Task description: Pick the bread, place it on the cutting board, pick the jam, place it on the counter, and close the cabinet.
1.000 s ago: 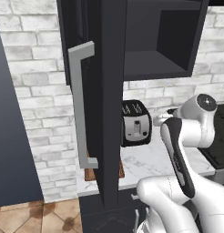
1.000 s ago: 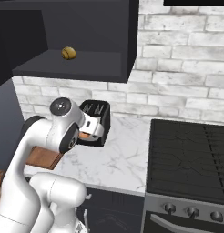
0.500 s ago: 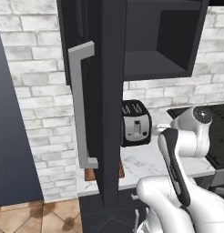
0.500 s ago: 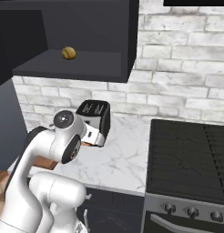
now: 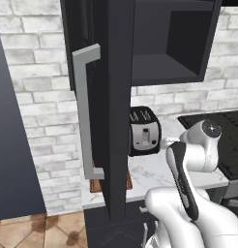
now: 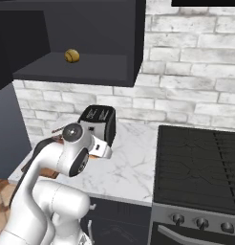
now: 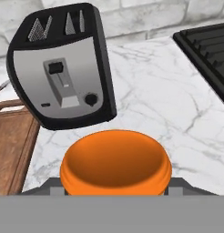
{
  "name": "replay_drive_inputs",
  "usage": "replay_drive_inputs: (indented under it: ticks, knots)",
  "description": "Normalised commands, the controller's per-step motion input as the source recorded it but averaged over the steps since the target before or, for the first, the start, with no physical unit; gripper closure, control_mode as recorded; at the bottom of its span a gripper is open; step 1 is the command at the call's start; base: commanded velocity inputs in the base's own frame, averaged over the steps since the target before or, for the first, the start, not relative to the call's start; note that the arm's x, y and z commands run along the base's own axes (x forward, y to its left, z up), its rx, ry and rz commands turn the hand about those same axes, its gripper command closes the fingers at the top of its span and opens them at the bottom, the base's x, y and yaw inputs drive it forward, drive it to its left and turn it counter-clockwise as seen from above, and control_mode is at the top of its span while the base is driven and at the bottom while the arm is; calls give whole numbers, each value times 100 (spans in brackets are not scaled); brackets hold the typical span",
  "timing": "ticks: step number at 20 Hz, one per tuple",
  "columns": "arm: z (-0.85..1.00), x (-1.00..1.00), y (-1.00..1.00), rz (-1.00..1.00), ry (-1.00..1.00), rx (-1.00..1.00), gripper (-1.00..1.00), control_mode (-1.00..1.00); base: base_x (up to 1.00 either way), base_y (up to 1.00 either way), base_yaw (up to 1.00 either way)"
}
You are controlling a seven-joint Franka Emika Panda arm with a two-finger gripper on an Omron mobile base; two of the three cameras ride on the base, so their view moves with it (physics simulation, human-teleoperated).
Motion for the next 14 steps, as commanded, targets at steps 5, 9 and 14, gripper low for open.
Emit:
replay_drive_inputs:
  ticks: [5, 9, 14]
  knots:
    - [-21, 10, -3, 0, 0, -1, 100, -100, 0, 0, 0]
    - [-30, 6, -1, 0, 0, -4, 100, -100, 0, 0, 0]
    - [-36, 14, -2, 0, 0, -3, 100, -100, 0, 0, 0]
